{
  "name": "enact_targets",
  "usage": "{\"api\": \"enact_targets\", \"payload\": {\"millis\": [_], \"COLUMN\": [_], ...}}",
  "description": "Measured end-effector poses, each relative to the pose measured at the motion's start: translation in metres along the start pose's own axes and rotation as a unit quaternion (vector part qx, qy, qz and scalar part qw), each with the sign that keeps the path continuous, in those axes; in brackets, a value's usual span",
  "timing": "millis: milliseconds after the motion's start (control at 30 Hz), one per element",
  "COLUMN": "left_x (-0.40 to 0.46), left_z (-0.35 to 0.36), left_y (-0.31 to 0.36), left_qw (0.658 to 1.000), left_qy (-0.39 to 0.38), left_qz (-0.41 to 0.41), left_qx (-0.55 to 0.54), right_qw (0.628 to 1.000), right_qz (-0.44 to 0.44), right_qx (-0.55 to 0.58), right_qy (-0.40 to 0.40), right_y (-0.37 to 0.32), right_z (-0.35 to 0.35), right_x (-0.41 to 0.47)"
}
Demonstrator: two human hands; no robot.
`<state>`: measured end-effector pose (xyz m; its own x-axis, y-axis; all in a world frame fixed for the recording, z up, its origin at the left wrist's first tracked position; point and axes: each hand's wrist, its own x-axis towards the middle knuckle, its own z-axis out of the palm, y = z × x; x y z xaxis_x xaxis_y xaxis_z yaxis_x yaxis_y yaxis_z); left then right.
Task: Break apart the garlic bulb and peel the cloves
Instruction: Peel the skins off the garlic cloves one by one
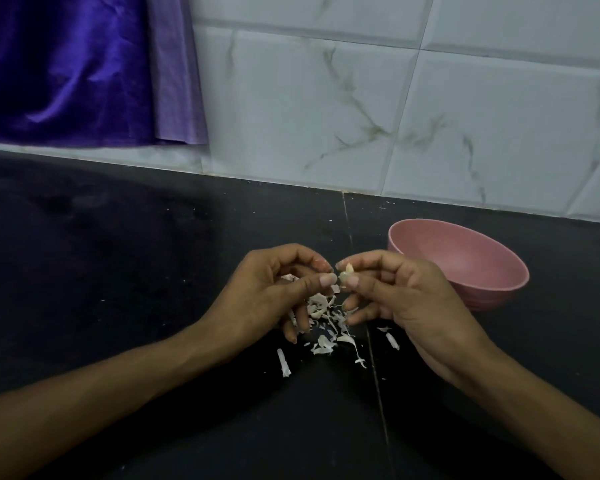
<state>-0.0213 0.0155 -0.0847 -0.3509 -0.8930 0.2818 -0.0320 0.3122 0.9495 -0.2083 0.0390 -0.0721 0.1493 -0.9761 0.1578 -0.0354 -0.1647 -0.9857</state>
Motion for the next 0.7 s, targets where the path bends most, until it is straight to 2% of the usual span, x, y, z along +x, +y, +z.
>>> {"api": "enact_targets", "payload": {"millis": [167,333,700], "left_x": [0.0017,0.0014,0.0019], "left_z": [-0.0046,-0.0042,-0.0065], "left_y": [0.0032,0.0041,0.0013], "left_qw": [0.998,0.997,0.994], "left_qy": [0.014,-0.002,0.019], "left_qz": [0.06,0.069,0.095], "left_qx": [0.019,0.03,0.041], "right_qw": [1.0,0.999,0.998], "right_qz": [0.018,0.024,0.031], "right_qx": [0.013,0.018,0.034], "right_qy": [-0.009,-0.011,-0.035], "right_y": [-0.0003,-0.0015,-0.0027], "right_z": [0.0025,0.001,0.0012], "right_x": [-0.0016,-0.0013,-0.0034]}}
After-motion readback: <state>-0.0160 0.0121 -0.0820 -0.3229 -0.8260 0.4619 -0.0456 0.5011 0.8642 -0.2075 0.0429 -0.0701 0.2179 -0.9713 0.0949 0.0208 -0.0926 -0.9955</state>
